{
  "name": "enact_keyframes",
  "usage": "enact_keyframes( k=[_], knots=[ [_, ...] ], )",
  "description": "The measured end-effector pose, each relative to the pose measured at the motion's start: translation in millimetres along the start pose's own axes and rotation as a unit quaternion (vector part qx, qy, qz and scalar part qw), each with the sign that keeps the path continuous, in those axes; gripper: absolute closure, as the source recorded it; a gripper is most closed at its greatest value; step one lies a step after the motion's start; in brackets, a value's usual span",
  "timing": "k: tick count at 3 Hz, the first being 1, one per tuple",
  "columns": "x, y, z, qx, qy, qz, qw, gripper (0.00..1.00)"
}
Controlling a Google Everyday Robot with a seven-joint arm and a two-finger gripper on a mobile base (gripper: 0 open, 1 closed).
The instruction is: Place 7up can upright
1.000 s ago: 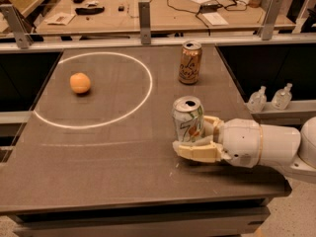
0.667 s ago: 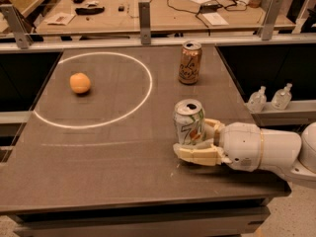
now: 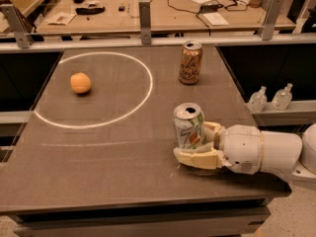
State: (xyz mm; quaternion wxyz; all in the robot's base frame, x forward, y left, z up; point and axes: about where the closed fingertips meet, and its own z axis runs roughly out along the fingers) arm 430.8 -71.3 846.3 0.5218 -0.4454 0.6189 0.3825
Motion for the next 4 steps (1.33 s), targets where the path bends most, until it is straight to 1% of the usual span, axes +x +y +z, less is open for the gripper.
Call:
enact_keyframes(
  k=[2, 3, 4],
  knots=[
    [3.6, 4.1, -2.2, 0.005, -0.002, 0.000, 1.0000, 0.13],
    [4.0, 5.1, -2.6, 0.006, -0.004, -0.001, 1.0000, 0.00],
    [4.1, 5.3, -2.7, 0.006, -0.004, -0.001, 1.0000, 0.00]
  ],
)
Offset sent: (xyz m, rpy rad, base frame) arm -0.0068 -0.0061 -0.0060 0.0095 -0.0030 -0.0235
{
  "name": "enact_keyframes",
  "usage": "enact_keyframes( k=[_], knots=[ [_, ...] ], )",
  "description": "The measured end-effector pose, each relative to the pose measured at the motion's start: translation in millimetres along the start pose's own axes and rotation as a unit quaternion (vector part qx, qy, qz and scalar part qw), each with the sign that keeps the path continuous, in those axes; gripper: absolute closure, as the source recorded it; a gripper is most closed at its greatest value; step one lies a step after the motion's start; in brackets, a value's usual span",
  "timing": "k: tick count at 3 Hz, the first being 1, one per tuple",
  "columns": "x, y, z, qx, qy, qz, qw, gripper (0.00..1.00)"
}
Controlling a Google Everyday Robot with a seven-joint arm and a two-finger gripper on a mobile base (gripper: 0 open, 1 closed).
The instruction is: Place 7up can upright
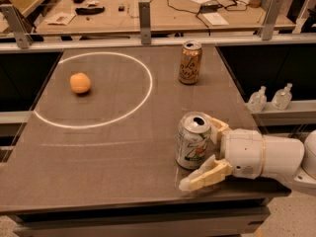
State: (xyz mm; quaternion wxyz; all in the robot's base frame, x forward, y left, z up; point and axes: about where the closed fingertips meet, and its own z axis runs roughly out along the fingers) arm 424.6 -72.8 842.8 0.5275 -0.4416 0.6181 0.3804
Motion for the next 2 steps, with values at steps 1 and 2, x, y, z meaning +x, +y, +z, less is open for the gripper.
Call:
enact_keyframes(
  k=[1, 2],
  knots=[
    [-7.3, -5.3, -2.4, -0.025, -0.004, 0.003, 0.9997, 0.00],
    [-18.2, -15.9, -8.5, -0.056, -0.009, 0.000, 0.9984, 0.00]
  ],
)
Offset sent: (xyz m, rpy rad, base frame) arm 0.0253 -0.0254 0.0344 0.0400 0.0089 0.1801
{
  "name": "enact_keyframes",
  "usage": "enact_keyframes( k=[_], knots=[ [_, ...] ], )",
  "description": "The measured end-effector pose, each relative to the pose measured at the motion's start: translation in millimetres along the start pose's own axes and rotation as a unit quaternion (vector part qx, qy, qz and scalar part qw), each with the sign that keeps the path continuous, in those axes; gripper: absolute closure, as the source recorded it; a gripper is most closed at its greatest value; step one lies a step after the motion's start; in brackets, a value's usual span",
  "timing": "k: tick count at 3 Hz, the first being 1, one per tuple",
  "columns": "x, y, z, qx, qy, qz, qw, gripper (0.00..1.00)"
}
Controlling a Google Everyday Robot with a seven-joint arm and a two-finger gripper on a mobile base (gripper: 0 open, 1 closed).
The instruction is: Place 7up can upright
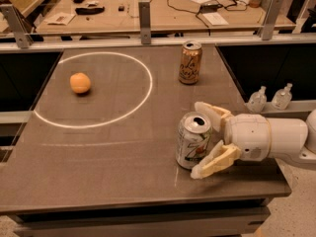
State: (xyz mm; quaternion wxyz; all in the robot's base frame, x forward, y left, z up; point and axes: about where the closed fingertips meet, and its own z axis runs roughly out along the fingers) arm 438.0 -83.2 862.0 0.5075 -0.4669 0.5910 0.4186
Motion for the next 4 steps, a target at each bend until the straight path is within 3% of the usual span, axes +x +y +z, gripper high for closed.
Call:
enact_keyframes(
  k=[3, 4],
  knots=[
    [-30.3, -23.4, -34.8, -0.043, 0.003, -0.009, 0.9990, 0.00],
    [-38.4, -30.8, -43.3, -0.068, -0.010, 0.023, 0.9974, 0.00]
  ],
)
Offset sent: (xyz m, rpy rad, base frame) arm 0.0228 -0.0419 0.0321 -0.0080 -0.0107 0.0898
